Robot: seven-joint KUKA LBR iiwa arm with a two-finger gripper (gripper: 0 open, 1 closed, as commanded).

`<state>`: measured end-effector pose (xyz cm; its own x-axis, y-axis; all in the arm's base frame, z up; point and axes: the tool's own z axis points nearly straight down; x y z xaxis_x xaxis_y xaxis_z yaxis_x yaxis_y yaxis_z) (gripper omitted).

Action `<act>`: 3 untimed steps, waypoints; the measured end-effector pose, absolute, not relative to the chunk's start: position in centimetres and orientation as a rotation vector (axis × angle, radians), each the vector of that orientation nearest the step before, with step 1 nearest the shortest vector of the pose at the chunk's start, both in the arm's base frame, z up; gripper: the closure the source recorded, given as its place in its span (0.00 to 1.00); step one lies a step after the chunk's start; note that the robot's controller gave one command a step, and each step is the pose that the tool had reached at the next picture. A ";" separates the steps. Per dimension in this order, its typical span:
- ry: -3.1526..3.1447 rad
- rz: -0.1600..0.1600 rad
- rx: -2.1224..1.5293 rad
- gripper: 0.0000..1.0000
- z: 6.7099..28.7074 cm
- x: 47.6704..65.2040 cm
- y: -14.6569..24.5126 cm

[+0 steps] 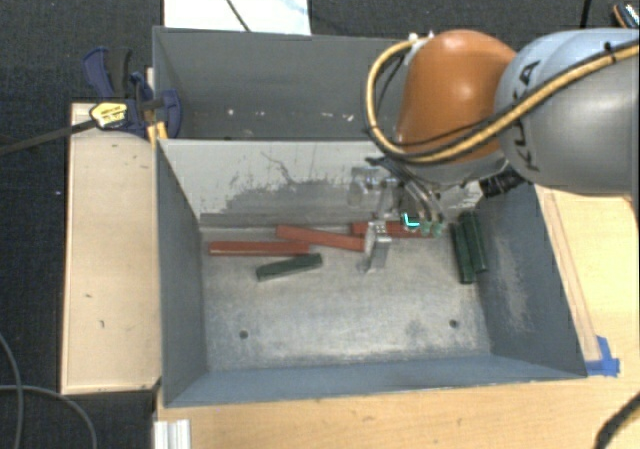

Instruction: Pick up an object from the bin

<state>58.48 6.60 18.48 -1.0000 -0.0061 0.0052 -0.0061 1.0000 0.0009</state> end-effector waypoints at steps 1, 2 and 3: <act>-3.134 -0.001 0.151 0.00 6.7 59.2 9.4; -3.146 -0.004 0.144 1.00 7.3 59.5 9.3; -3.141 -0.002 0.141 0.00 7.1 59.4 9.3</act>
Offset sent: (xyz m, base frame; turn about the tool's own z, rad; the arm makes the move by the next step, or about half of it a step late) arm 0.0078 0.0270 -0.1148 -0.0907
